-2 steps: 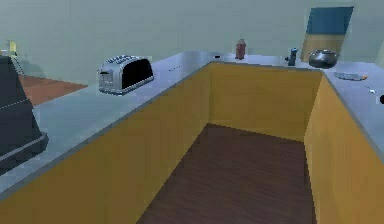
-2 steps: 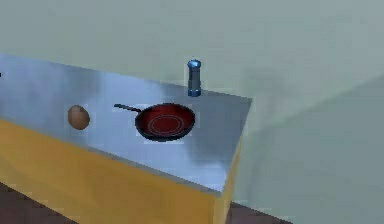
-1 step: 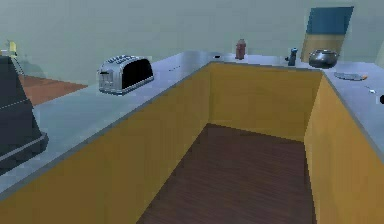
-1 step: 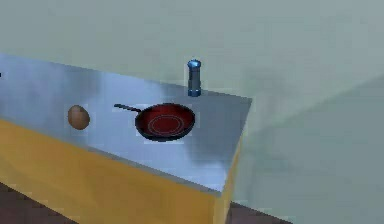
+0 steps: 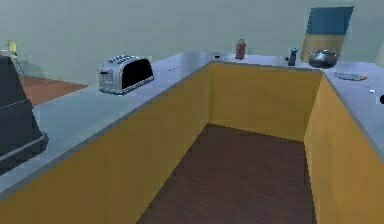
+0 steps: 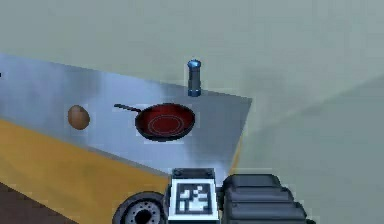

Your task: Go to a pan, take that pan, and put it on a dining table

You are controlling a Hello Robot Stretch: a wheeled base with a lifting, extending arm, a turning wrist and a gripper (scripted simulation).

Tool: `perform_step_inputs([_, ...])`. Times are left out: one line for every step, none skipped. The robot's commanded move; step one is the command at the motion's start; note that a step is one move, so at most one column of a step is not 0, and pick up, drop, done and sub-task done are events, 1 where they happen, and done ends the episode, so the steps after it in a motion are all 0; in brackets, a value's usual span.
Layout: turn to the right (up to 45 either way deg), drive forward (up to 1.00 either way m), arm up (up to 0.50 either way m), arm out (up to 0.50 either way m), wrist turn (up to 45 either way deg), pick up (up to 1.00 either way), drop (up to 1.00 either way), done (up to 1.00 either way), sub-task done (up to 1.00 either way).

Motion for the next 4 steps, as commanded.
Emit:
perform_step_inputs([0.0, 0.0, 0.0, 0.3, 0.0, 0.0, 0.0, 0.0, 0.0])
perform_step_inputs([0.0, 0.0, 0.0, 0.0, 45.0, 0.0, 0.0, 0.0, 0.0])
perform_step_inputs([0.0, 0.0, 0.0, 0.0, 45.0, 0.0, 0.0, 0.0, 0.0])
perform_step_inputs([0.0, 0.0, 0.0, 0.0, 45.0, 0.0, 0.0, 0.0, 0.0])
